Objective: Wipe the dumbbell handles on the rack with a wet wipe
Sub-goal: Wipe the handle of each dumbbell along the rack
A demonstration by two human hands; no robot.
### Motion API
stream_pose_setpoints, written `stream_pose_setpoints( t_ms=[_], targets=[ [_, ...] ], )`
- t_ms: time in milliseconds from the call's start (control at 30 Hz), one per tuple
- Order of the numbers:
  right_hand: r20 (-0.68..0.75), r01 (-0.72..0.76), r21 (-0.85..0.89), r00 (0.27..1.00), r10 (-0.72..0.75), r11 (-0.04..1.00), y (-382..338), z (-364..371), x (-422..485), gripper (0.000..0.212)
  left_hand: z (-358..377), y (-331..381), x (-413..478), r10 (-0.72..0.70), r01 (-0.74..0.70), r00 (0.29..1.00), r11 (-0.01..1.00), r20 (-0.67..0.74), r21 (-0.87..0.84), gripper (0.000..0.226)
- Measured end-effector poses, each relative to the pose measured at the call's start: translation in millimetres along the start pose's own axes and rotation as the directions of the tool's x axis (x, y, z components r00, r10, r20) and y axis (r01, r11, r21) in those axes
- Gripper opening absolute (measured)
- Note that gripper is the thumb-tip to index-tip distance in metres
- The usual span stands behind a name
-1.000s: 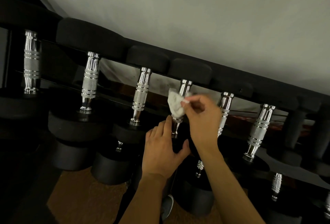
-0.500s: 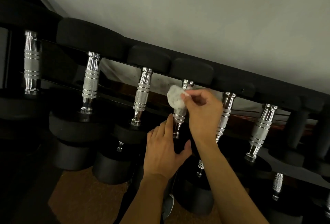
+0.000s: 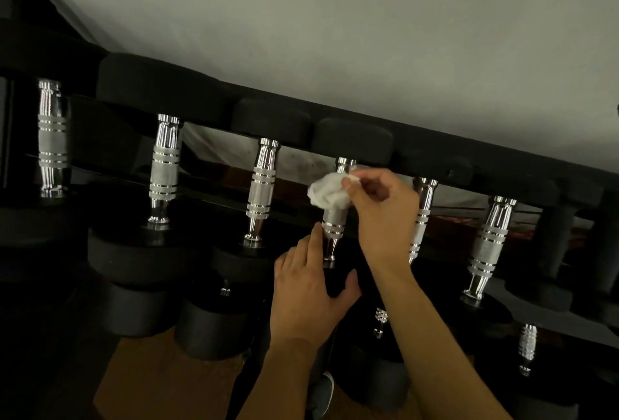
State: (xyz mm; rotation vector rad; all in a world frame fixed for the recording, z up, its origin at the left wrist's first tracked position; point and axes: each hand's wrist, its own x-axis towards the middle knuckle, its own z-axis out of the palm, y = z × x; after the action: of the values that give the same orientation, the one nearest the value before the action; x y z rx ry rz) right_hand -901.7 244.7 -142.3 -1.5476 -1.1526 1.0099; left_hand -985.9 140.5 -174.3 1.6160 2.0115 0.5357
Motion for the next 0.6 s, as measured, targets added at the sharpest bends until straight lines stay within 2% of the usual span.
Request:
stream_pose_setpoints(
  t_ms=[67,167,233,367,500,600],
  targets=[
    [0.020,0.050,-0.064,0.999,-0.049,0.997,0,1,1,0.017,-1,0,1,0.004,-0.004,1.000,1.000,0.001,-0.009,0.079],
    [0.149,0.167,-0.256,0.980,-0.132,0.952,11,-8,-22,0.011,0,-2,0,-0.002,0.002,1.000,1.000,0.013,-0.015,0.078],
    [0.231,0.193,-0.309,0.965,-0.123,0.931,21,-15,-41,0.011,0,-2,0,0.004,-0.004,1.000,0.999,0.025,-0.034,0.078],
    [0.298,0.129,-0.367,0.955,-0.015,0.921,34,-20,-59,0.012,-4,-4,-1,-0.007,0.016,0.998,0.990,0.068,-0.140,0.099],
    [0.298,-0.006,-0.333,0.948,0.111,0.943,29,-21,-54,0.011,-3,-5,-2,0.004,0.004,0.999,0.991,0.054,-0.134,0.104],
    [0.314,0.039,-0.350,0.946,0.079,0.936,21,-21,-49,0.010,-2,-3,-2,0.024,-0.018,0.999,0.990,0.044,-0.139,0.102]
  ],
)
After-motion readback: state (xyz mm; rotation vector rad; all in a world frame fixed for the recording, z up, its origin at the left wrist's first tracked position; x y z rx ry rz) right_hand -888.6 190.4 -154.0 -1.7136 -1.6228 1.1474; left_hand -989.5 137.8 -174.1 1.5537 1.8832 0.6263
